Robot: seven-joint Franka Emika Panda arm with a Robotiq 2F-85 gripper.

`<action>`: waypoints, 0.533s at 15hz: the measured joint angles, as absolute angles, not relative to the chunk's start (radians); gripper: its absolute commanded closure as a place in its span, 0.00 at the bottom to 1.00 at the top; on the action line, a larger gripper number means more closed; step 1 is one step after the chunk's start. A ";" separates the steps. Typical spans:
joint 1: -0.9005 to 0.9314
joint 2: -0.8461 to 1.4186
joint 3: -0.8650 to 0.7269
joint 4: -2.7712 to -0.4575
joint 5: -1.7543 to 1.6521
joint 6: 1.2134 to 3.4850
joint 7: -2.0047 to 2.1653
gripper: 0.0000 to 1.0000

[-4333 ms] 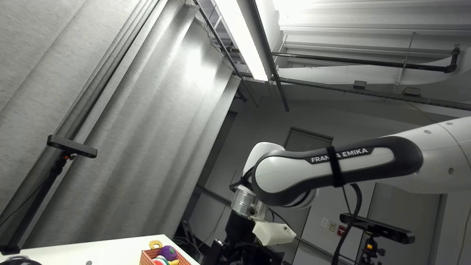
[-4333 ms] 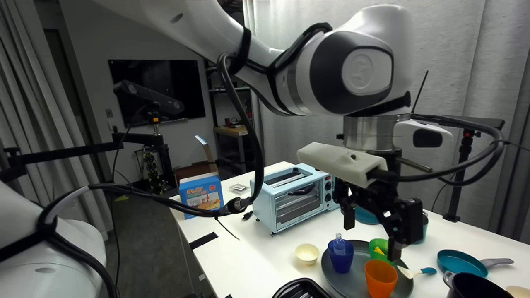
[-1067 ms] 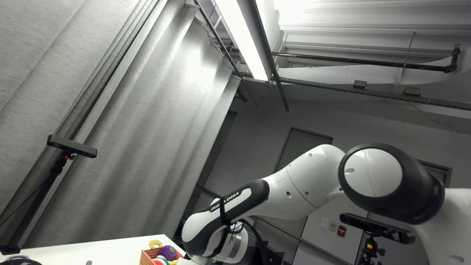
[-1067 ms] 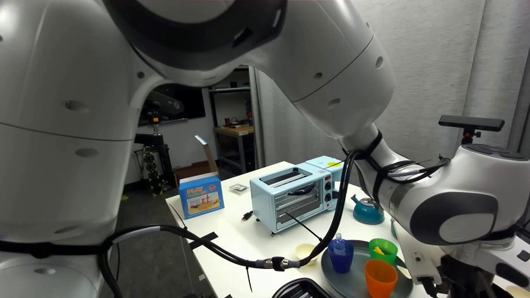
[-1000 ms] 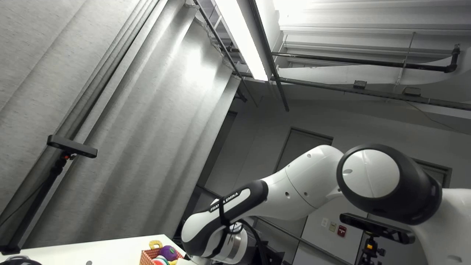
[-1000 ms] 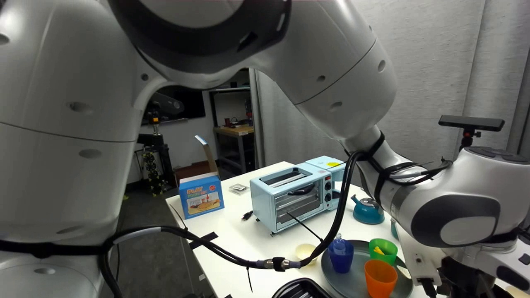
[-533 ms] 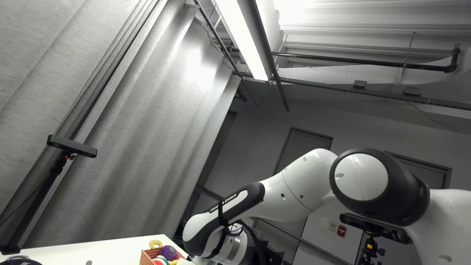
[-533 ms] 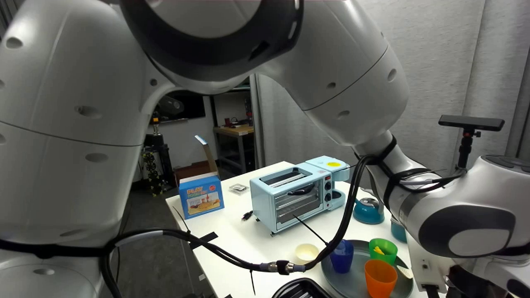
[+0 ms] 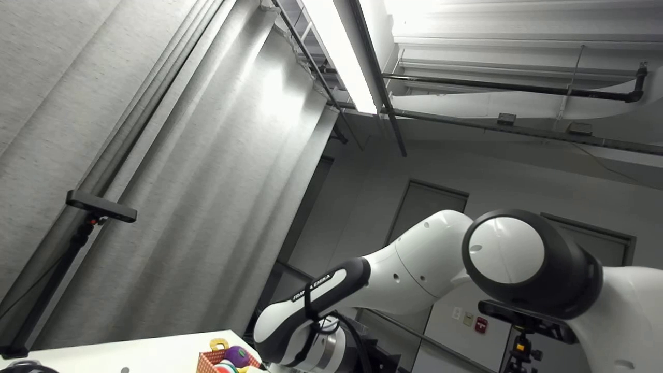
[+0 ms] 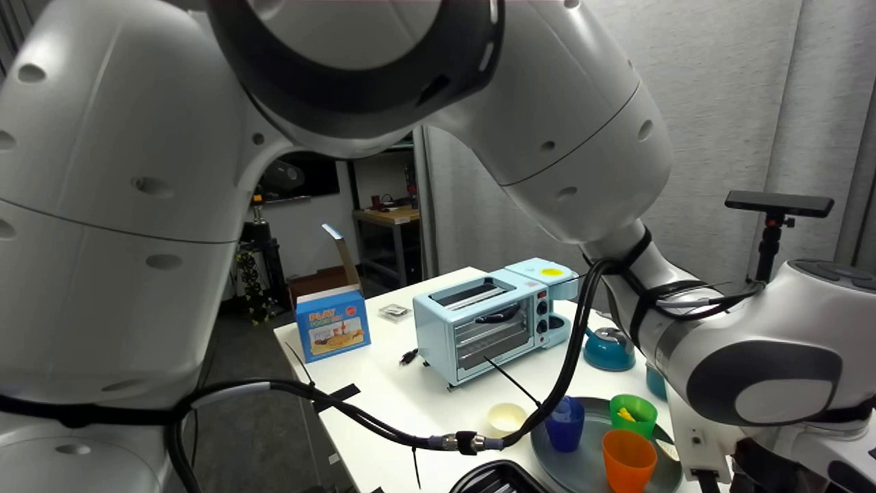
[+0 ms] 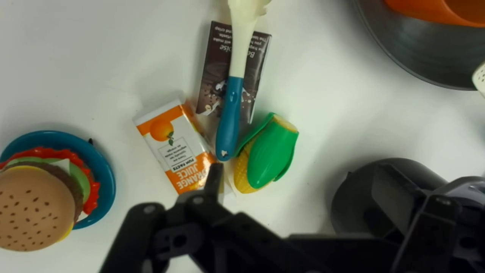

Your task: Put a plush toy in the black pot

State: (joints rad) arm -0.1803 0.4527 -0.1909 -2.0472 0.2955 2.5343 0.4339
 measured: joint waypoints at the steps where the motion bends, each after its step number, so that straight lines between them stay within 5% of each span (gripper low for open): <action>1: -0.180 0.458 -0.191 -2.046 0.296 2.534 0.434 0.00; 8: -0.180 0.517 -0.203 -2.001 0.292 2.522 0.438 0.00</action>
State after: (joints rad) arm -0.1798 0.5171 -0.2035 -2.0009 0.2918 2.5224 0.4376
